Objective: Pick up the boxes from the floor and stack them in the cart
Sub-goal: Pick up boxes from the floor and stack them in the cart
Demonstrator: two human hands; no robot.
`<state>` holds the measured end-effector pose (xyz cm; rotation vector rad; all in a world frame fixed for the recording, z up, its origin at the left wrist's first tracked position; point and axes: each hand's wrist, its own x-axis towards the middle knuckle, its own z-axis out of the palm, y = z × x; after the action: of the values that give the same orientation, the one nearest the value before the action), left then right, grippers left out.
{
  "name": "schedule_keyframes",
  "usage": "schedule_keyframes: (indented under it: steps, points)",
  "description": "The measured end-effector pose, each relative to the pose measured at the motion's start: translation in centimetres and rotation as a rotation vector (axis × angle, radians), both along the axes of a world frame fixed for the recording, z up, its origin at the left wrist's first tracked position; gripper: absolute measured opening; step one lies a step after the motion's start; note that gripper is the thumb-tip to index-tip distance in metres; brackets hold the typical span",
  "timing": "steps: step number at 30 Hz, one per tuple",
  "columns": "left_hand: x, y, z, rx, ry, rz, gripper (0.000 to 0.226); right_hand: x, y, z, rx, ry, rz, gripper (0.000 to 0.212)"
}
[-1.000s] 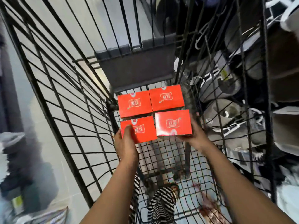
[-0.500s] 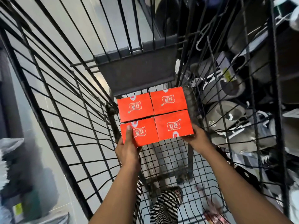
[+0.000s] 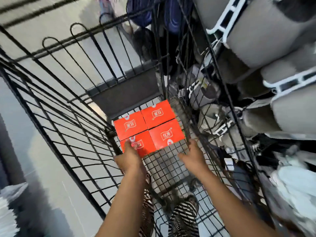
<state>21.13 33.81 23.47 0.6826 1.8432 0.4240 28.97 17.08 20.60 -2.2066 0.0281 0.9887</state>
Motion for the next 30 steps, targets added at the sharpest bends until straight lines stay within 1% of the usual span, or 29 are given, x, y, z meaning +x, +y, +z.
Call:
schedule_keyframes:
  steps: [3,5,7,9,12,14,16,18,19,21,22,24,25,26,28,30]
  points:
    - [2.0,-2.0,4.4,0.199,0.046,-0.241,0.077,-2.1,-2.4,6.0,0.023,-0.068,-0.006,0.064]
    - [3.4,-4.1,7.3,0.314,0.007,-0.435,0.075,-3.6,-4.6,9.8,0.033,-0.181,-0.057,0.057]
    - [4.4,-6.9,10.9,0.403,-0.052,-0.662,0.068,-5.6,-7.0,12.8,0.026,-0.274,-0.15,0.052]
    - [4.7,-9.4,13.4,0.523,-0.221,-0.906,0.063,-8.1,-9.4,15.5,0.015,-0.329,-0.3,0.048]
    - [4.2,-13.2,17.5,0.65,-0.516,-1.228,0.068,-12.9,-11.7,19.2,0.034,-0.452,-0.609,0.043]
    - [3.1,-16.2,19.9,0.76,-0.643,-1.448,0.067,-16.8,-13.3,20.3,0.021,-0.508,-0.857,0.036]
    - [1.3,-19.9,22.2,0.823,-0.737,-1.681,0.062,-21.5,-14.7,20.2,-0.012,-0.526,-1.066,0.038]
    - [-1.3,-23.6,23.5,0.862,-0.772,-1.967,0.058,-26.5,-15.9,19.4,-0.07,-0.482,-1.244,0.039]
    - [-2.9,-25.5,23.8,0.863,-0.765,-2.111,0.061,-29.1,-16.5,18.7,-0.085,-0.455,-1.333,0.04]
    - [-6.6,-29.0,23.8,0.85,-0.763,-2.373,0.074,-34.3,-17.5,17.2,-0.104,-0.376,-1.512,0.042]
    - [-8.5,-30.7,23.7,0.848,-0.762,-2.474,0.079,-36.9,-17.8,16.3,-0.107,-0.324,-1.589,0.047]
    - [-13.0,-33.7,23.3,0.885,-0.745,-2.654,0.076,-42.3,-18.2,14.3,-0.112,-0.24,-1.727,0.064]
    - [-15.2,-35.0,22.8,0.91,-0.76,-2.727,0.074,-45.1,-18.3,13.3,-0.118,-0.189,-1.769,0.065]
    - [-17.6,-36.3,22.4,0.917,-0.772,-2.796,0.072,-47.8,-18.3,12.4,-0.132,-0.131,-1.794,0.061]
    - [-22.4,-38.3,20.9,0.911,-0.741,-2.943,0.068,-53.4,-18.3,10.6,-0.167,-0.026,-1.856,0.056]
    - [-27.2,-40.0,19.1,0.958,-0.722,-3.089,0.067,-58.8,-18.1,8.9,-0.189,0.043,-1.917,0.058]
